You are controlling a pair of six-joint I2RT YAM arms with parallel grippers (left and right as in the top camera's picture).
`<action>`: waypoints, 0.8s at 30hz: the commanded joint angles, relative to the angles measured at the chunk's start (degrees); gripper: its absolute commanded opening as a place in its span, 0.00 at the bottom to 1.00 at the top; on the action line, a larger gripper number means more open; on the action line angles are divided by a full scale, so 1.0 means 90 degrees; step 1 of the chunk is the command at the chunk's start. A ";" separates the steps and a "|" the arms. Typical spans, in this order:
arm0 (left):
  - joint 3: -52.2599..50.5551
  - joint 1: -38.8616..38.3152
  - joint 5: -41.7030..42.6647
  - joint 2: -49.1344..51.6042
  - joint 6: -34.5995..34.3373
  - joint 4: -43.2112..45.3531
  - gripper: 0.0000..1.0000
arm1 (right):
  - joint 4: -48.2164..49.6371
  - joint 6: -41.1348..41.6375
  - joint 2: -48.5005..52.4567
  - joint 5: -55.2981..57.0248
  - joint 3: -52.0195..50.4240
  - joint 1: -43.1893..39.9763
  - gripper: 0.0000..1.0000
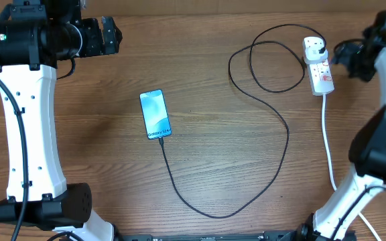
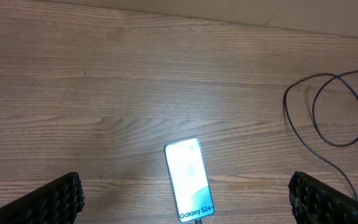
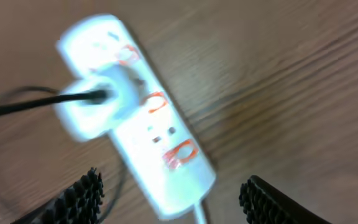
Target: Plug charger to phone and switch on socket
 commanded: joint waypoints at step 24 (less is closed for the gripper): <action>0.0083 -0.0032 -0.0058 0.0061 -0.0022 0.0005 1.00 | -0.4124 -0.0338 -0.5413 -0.0634 0.0461 0.1037 1.00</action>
